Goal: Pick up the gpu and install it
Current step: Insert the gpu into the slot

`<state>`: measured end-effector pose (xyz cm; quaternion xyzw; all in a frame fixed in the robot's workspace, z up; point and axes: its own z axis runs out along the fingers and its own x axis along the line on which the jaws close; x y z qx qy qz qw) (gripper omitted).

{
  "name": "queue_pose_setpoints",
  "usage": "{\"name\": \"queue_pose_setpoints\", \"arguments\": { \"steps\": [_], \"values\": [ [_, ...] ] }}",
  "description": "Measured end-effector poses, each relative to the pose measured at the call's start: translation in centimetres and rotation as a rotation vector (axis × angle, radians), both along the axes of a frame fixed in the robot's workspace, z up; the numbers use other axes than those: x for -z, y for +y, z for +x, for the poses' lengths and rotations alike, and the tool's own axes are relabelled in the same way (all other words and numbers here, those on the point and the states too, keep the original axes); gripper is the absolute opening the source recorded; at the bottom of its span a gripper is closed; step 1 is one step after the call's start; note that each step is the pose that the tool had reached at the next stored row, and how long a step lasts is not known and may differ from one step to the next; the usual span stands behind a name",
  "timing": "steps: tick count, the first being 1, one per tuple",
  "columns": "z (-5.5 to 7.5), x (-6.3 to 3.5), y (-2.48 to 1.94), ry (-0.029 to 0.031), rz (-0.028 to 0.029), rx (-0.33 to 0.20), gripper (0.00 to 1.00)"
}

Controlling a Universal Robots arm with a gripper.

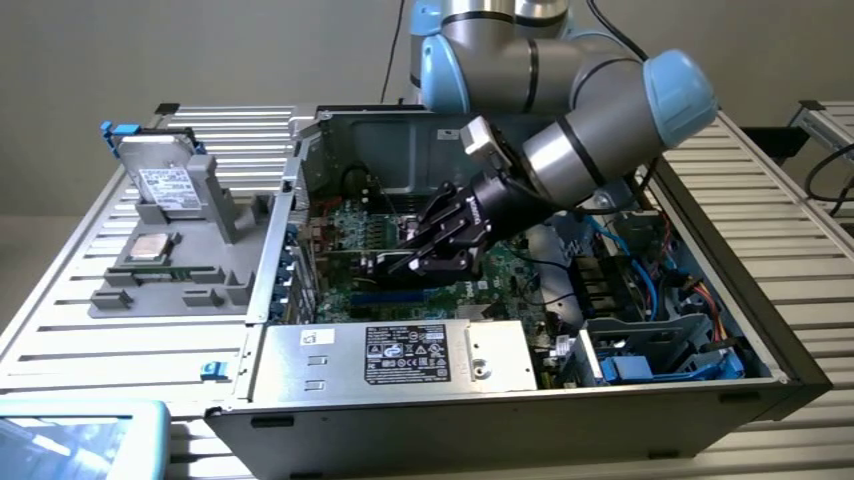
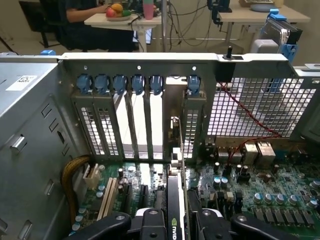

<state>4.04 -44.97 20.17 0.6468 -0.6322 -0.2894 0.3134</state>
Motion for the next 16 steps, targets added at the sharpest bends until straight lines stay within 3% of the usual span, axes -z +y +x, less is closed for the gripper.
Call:
{"name": "queue_pose_setpoints", "arguments": {
  "steps": [5,8,16],
  "values": [
    [-0.09,0.24,0.00,0.0001,-0.0004,0.000,0.28],
    [-0.09,0.27,0.00,0.0012,-0.0034,0.000,0.28],
    [-0.13,0.47,-0.02,0.0013,-0.0034,0.001,0.28]
  ]
}}
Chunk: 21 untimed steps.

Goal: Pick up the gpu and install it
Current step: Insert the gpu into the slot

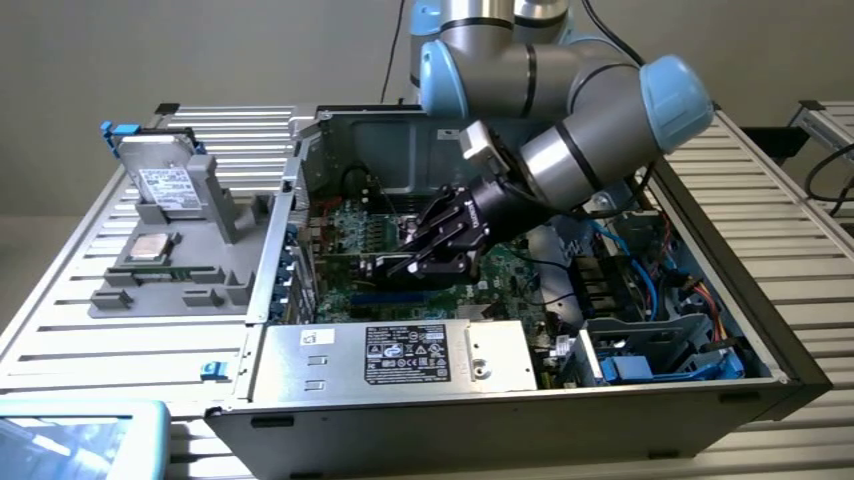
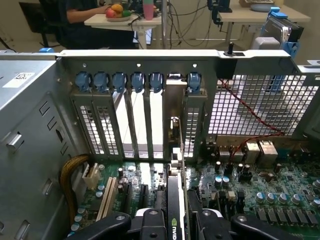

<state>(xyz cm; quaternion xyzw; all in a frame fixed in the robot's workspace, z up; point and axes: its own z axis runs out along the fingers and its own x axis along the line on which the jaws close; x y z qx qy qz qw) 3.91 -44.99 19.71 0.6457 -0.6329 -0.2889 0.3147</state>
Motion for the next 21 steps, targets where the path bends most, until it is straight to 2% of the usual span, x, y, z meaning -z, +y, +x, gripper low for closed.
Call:
{"name": "queue_pose_setpoints", "arguments": {
  "steps": [15,19,21],
  "values": [
    [-0.53,0.34,0.00,0.0001,0.0000,0.013,0.28],
    [-0.54,0.35,-0.01,-0.0018,-0.0001,0.014,0.28],
    [-0.54,0.36,-0.02,-0.0063,0.0001,0.014,0.28]
  ]
}}
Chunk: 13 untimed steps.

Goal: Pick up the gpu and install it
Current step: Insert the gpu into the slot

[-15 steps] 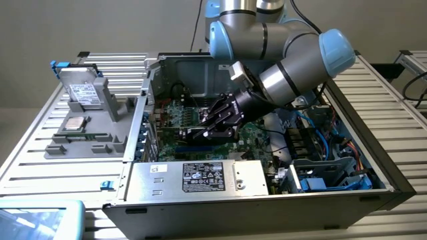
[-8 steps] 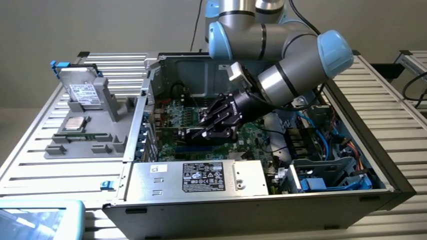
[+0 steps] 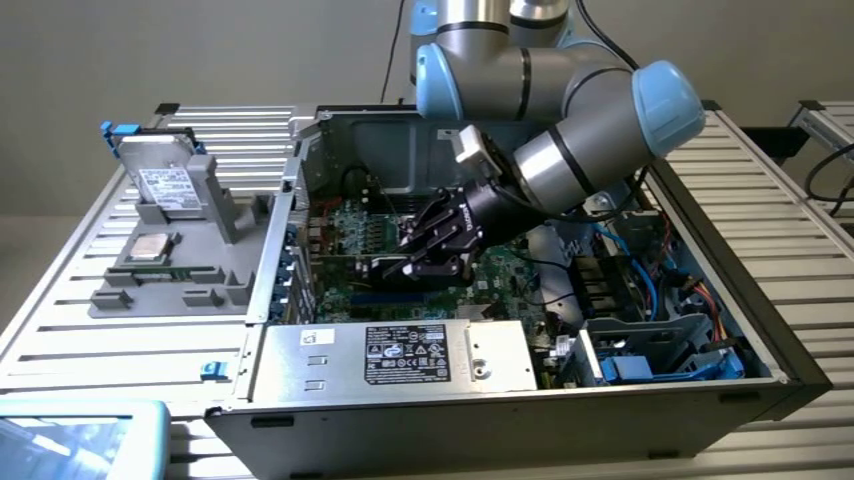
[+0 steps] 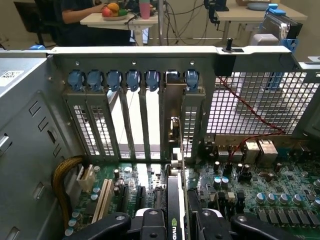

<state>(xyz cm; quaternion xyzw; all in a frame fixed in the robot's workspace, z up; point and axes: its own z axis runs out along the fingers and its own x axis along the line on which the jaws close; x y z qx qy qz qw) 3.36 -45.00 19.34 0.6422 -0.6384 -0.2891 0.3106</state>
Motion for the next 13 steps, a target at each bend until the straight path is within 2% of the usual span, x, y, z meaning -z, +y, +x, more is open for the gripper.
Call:
{"name": "queue_pose_setpoints", "arguments": {
  "steps": [5,11,12,13],
  "values": [
    [-0.09,0.00,-0.07,-0.0113,-0.0001,0.000,0.28],
    [-0.16,-0.01,-0.23,-0.0126,0.0035,0.000,0.28],
    [-0.17,-0.01,-0.24,-0.0140,0.0040,0.000,0.28],
    [-0.18,-0.01,-0.25,-0.0192,0.0043,0.001,0.28]
  ]
}}
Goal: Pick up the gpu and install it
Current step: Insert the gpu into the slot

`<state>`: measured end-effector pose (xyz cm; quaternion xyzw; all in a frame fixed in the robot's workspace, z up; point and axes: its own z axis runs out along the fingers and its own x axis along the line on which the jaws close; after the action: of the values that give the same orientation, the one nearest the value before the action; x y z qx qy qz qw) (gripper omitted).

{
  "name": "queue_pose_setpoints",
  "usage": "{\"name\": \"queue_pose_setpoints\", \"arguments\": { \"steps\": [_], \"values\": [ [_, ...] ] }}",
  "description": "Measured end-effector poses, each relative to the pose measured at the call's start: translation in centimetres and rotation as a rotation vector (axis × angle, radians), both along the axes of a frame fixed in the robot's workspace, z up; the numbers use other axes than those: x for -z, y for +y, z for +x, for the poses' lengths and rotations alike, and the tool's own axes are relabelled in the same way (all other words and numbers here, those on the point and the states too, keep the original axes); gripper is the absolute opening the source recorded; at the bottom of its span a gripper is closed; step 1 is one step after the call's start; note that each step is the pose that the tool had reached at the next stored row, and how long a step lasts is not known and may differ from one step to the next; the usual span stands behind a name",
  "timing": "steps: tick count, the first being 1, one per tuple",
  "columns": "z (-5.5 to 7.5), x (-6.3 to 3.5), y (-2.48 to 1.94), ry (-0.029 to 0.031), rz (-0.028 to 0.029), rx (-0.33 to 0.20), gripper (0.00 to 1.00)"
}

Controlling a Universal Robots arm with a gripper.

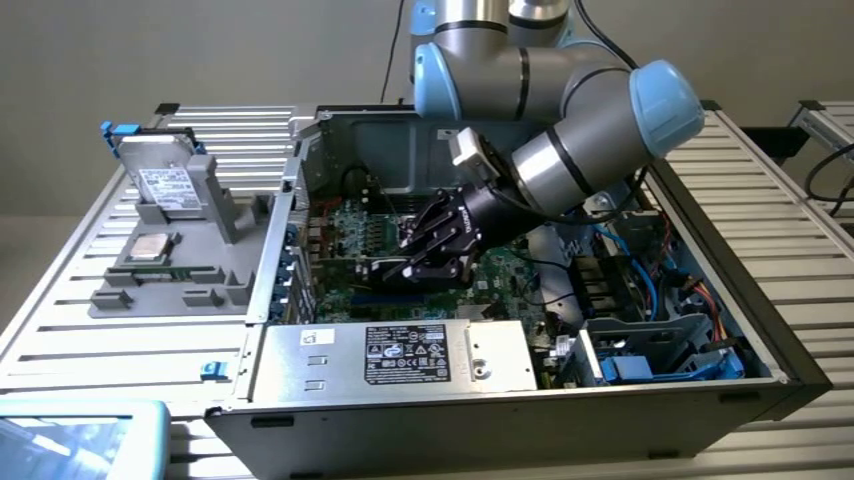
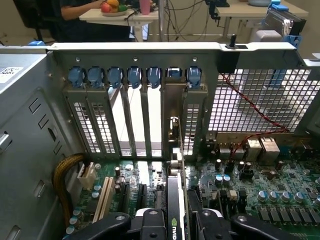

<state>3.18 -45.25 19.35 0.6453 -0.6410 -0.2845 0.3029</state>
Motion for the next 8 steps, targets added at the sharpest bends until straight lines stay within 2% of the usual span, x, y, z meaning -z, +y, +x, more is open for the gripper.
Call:
{"name": "queue_pose_setpoints", "arguments": {
  "steps": [2,5,7,8],
  "values": [
    [0.00,-0.07,-0.01,-0.0123,0.0004,0.000,0.28],
    [-0.05,-0.19,0.00,-0.0215,0.0009,0.001,0.28],
    [-0.08,-0.39,0.00,-0.0313,0.0011,0.001,0.28],
    [-0.11,-0.46,0.01,-0.0323,0.0016,0.002,0.28]
  ]
}}
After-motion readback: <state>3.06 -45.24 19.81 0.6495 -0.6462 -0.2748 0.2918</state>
